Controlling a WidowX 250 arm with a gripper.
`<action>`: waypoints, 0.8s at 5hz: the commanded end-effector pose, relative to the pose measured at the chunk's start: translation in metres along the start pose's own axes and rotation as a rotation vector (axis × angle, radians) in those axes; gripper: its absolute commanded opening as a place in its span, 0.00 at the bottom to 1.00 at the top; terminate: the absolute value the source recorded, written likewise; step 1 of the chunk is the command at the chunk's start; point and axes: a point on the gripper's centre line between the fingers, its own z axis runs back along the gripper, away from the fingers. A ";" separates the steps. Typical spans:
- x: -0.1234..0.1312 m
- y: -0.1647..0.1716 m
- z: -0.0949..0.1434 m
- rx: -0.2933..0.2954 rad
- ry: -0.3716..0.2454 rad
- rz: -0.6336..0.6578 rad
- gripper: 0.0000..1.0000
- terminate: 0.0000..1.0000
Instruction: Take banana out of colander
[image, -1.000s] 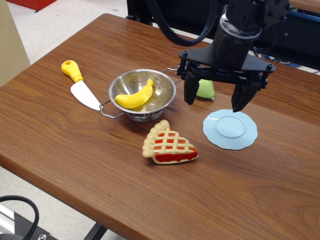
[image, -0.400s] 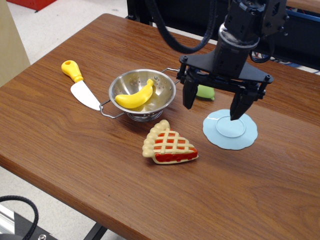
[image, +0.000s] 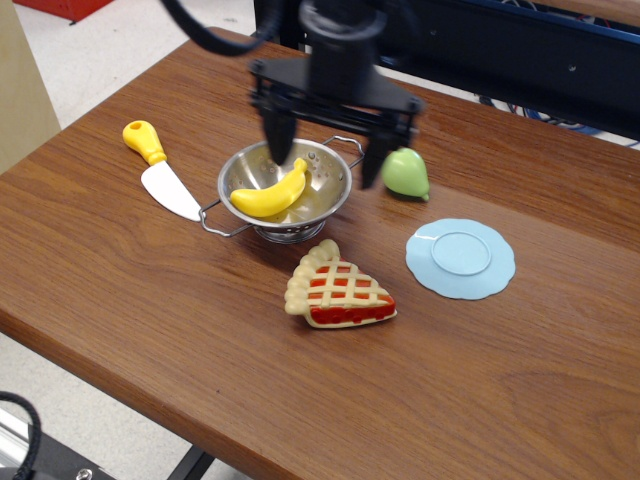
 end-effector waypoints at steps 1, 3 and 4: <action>0.037 0.044 0.008 -0.028 -0.035 -0.088 1.00 0.00; 0.042 0.048 -0.008 -0.035 0.005 -0.100 1.00 0.00; 0.038 0.042 -0.019 -0.058 0.013 -0.125 1.00 0.00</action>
